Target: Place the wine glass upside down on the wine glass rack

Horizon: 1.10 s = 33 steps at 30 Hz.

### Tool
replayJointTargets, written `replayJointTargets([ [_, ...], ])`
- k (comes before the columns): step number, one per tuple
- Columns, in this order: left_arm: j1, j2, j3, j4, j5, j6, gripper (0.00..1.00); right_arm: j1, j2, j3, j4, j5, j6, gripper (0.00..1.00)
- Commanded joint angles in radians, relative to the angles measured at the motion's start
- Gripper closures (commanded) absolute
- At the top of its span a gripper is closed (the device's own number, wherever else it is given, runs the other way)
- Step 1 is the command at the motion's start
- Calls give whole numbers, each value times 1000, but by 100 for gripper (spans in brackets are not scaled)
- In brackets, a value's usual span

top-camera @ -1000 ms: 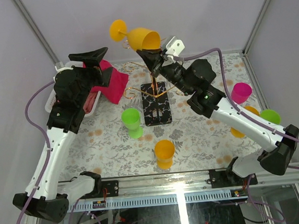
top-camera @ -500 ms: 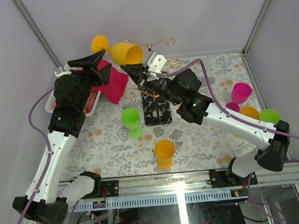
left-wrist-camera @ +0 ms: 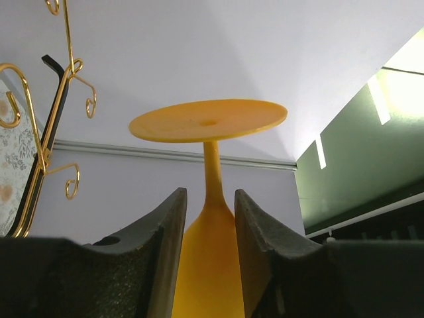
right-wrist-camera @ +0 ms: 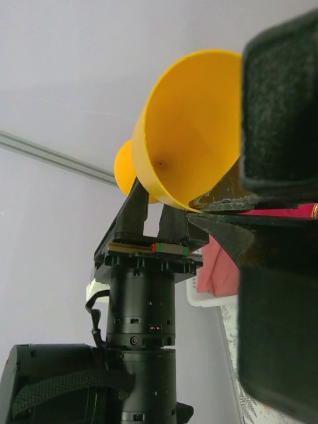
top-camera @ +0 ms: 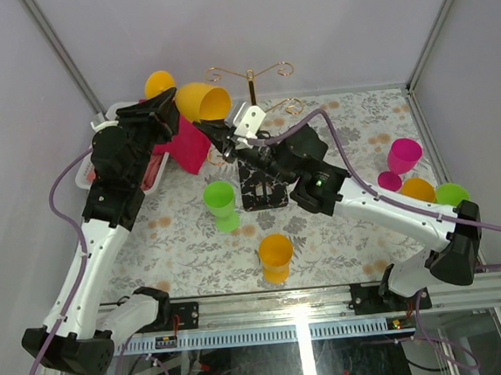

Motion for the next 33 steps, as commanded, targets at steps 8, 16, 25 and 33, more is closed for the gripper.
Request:
replayJointTargets([
  [8, 14, -2, -13, 70, -31, -16, 72, 89, 42, 21, 41, 99, -168, 100],
  [16, 30, 2, -22, 68, -20, -23, 77, 118, 67, 35, 38, 124, -220, 100],
  [25, 50, 0, -45, 86, 10, -43, 74, 119, 40, 6, 42, 98, -201, 100],
  [33, 60, -1, -58, 107, 37, -52, 91, 119, 38, 0, 37, 113, -200, 100],
])
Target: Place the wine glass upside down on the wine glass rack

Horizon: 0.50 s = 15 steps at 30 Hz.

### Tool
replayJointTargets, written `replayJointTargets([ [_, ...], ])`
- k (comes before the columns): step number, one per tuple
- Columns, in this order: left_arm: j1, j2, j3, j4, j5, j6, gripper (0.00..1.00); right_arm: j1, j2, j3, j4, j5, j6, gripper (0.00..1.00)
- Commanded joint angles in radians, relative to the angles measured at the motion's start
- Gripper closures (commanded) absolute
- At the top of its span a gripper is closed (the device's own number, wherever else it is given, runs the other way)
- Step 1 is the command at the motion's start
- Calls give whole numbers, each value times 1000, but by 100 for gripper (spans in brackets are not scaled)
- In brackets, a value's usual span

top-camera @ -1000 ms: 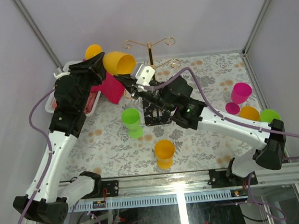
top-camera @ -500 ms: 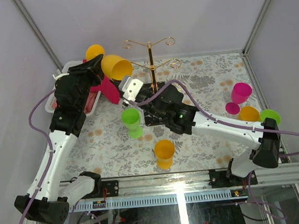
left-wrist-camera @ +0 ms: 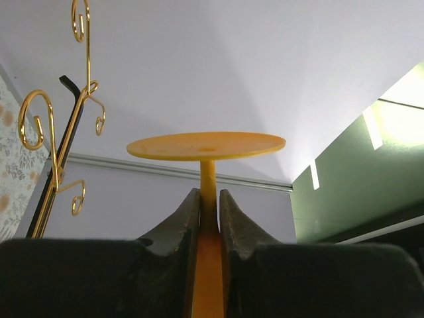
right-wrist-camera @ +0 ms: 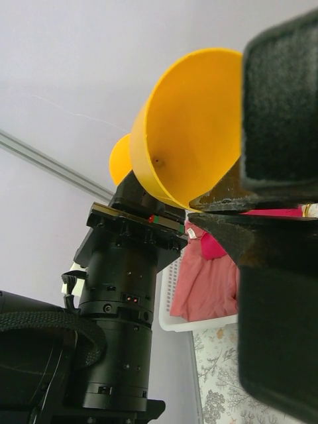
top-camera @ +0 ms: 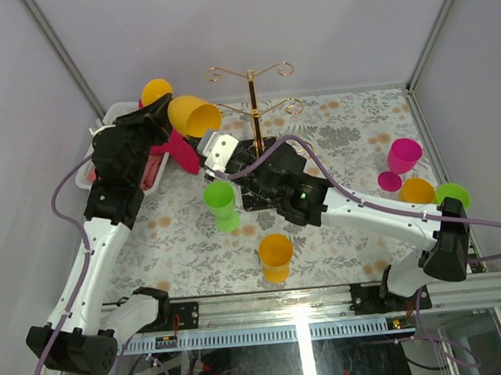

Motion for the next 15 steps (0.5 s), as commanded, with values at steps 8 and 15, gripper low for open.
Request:
replayJointTargets([
  [8, 22, -1, -23, 148, 59, 3, 100, 13, -19, 4, 44, 57, -11, 87],
  [15, 81, 53, -7, 310, 133, 120, 100, 13, -56, -34, 21, 103, -31, 52],
])
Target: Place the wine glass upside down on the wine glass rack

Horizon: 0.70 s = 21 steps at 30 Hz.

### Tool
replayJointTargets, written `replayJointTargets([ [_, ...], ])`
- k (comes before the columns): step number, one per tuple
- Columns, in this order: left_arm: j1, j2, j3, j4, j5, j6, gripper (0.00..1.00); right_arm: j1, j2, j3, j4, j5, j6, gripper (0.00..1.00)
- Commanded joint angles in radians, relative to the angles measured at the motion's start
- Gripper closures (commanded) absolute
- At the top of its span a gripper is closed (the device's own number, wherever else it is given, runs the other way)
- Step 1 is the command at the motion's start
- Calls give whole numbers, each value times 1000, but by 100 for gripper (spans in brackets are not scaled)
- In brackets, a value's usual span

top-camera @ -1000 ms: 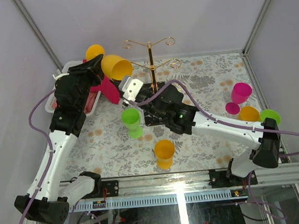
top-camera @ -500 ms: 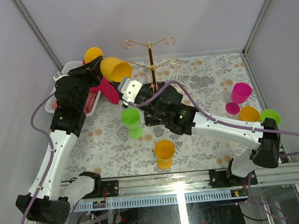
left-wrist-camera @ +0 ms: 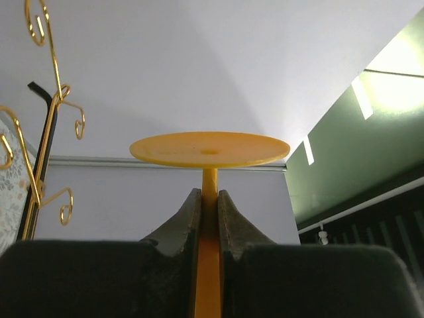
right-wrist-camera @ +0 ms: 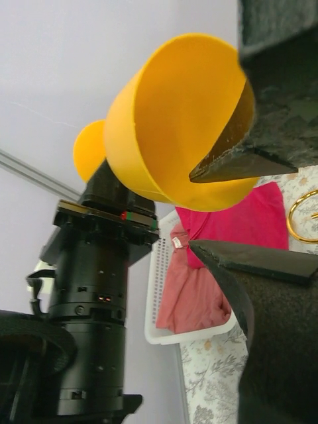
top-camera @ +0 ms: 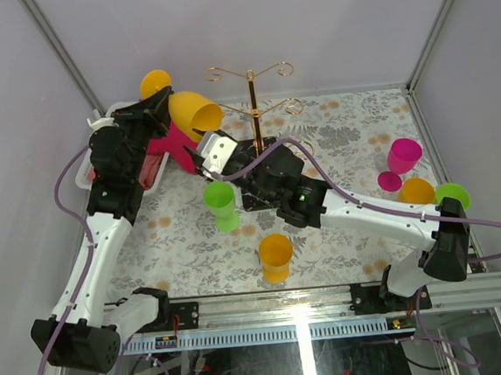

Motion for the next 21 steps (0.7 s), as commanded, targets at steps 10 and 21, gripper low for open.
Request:
replayJointTargets([
  [10, 241, 126, 107, 325, 250, 485, 100, 9, -177, -136, -18, 160, -29, 44],
  [21, 278, 76, -29, 385, 155, 1264, 100, 9, -264, -194, -50, 384, -73, 46],
])
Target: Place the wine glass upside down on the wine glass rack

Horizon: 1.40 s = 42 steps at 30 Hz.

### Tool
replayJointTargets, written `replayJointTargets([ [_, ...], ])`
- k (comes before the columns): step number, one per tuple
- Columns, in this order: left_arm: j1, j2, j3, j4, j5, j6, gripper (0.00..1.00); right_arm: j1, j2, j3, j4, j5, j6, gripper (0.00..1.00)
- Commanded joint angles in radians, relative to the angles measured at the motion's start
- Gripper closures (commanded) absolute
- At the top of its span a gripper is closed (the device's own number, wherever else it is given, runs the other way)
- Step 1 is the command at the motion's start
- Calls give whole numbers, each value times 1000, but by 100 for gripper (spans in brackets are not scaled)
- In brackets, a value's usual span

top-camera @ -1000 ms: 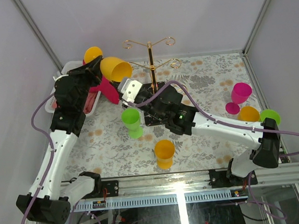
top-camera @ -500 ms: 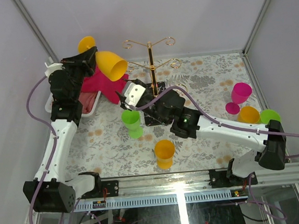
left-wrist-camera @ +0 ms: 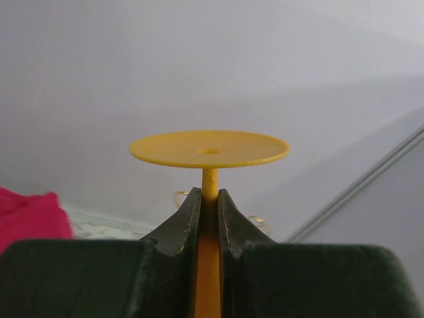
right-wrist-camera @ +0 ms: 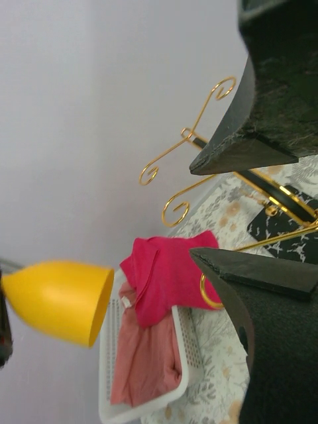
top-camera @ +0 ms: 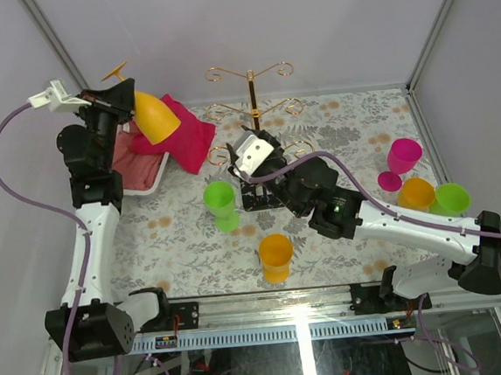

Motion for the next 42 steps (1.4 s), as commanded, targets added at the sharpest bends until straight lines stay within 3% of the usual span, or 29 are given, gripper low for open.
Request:
replayJointTargets([
  [1, 1, -7, -86, 139, -19, 349, 100, 5, -47, 15, 14, 154, -41, 47],
  [10, 0, 64, -206, 322, -14, 473, 100, -30, -75, 58, -18, 268, -76, 53],
  [15, -5, 180, -208, 434, 53, 479, 100, -167, -77, 88, -142, 149, 86, 54],
  [26, -83, 441, -102, 657, 223, 606, 100, -324, 9, 175, -189, 62, 126, 56],
  [42, -101, 730, -8, 1050, 329, 520, 100, -428, 109, 221, -147, 7, 119, 56],
])
